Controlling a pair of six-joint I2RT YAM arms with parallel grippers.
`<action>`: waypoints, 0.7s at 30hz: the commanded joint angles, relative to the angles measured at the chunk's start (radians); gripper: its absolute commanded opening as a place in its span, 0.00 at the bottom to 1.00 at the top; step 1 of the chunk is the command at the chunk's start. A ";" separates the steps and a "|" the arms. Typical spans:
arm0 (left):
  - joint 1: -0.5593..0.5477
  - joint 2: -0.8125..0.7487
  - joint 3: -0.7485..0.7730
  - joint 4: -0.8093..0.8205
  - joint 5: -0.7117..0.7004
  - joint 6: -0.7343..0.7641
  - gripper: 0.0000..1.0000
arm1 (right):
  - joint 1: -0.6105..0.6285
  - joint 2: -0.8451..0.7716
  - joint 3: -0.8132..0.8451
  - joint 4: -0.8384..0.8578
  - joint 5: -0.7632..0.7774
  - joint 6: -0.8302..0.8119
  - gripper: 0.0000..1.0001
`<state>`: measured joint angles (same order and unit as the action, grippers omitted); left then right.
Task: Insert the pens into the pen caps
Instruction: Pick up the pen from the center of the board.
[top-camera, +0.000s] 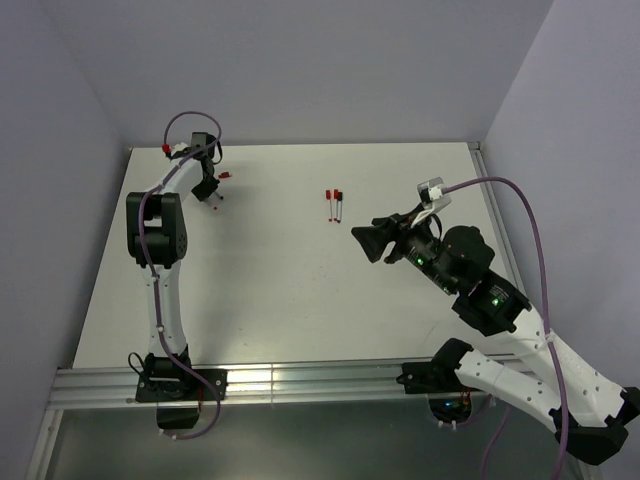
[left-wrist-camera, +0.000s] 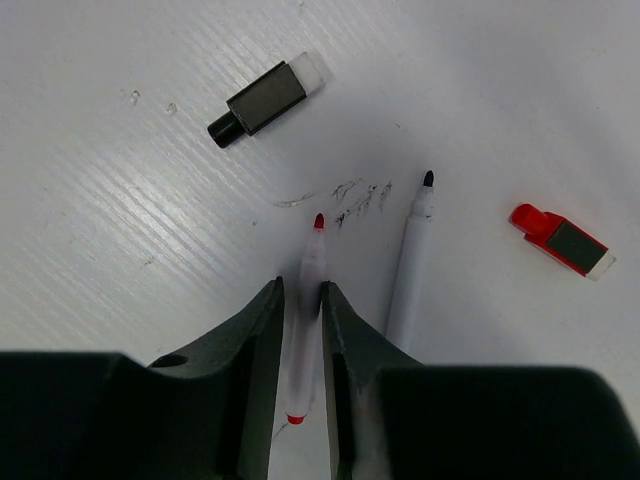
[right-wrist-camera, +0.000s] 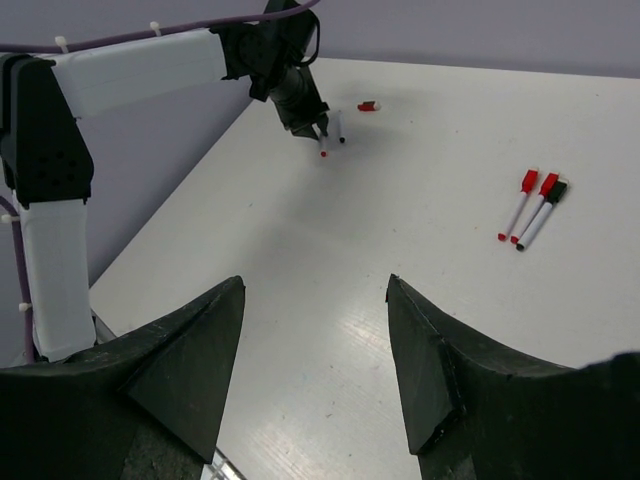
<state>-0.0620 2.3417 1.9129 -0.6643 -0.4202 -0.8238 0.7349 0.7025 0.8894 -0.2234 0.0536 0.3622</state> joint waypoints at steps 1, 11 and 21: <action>0.010 0.070 -0.032 -0.055 0.020 0.020 0.27 | -0.008 -0.021 -0.006 0.018 -0.021 0.001 0.66; 0.011 -0.053 -0.141 -0.008 0.100 0.026 0.00 | -0.008 0.002 0.026 -0.002 -0.083 -0.002 0.65; -0.057 -0.712 -0.547 0.275 0.403 0.055 0.00 | -0.008 0.152 0.105 0.078 -0.346 0.052 0.65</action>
<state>-0.0578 1.8603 1.3983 -0.5251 -0.1490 -0.7822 0.7330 0.8146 0.9306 -0.2211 -0.1707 0.3813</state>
